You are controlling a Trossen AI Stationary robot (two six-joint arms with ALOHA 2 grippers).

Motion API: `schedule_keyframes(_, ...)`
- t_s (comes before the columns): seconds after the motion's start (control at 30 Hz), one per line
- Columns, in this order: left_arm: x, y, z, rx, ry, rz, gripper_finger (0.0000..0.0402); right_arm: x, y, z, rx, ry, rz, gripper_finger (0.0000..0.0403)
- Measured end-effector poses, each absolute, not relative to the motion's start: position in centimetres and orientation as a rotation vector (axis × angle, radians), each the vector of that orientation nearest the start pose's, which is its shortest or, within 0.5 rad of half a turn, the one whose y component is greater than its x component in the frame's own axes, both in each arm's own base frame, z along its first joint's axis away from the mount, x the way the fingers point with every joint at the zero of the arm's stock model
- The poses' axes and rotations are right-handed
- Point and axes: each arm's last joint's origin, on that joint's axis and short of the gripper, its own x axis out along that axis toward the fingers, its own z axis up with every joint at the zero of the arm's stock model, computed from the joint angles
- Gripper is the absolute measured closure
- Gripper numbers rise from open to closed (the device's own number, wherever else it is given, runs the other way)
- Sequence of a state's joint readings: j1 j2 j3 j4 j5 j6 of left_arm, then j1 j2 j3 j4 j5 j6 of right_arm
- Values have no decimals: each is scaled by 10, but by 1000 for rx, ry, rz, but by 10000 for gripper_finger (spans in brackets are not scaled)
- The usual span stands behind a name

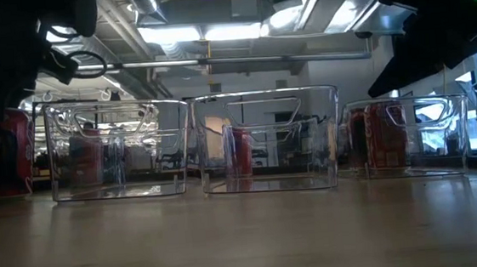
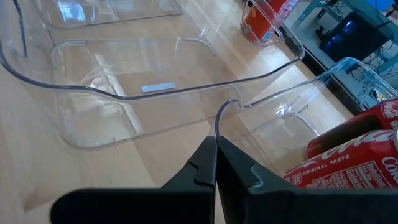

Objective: Sort soda cans
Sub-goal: Put the red soda can into the right transparent bin

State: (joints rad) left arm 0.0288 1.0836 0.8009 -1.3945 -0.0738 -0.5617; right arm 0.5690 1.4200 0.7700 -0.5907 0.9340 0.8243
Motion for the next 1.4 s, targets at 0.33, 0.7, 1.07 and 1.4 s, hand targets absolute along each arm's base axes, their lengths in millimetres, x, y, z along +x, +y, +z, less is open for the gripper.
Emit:
schedule_keyframes(0.33, 138, 6, 230, -375, 1607, 534, 118, 214, 109, 184, -107, 691, -628, 395)
schedule_keyframes(0.7, 142, 6, 264, -406, 1549, 543, 118, 214, 109, 184, -133, 700, -619, 395)
schedule_keyframes(1.07, 144, 7, 329, -425, 1373, 536, 118, 214, 109, 184, -135, 701, -618, 395)
schedule_keyframes(1.4, 155, 6, 368, -383, 1123, 397, 119, 214, 109, 184, -138, 703, -618, 395)
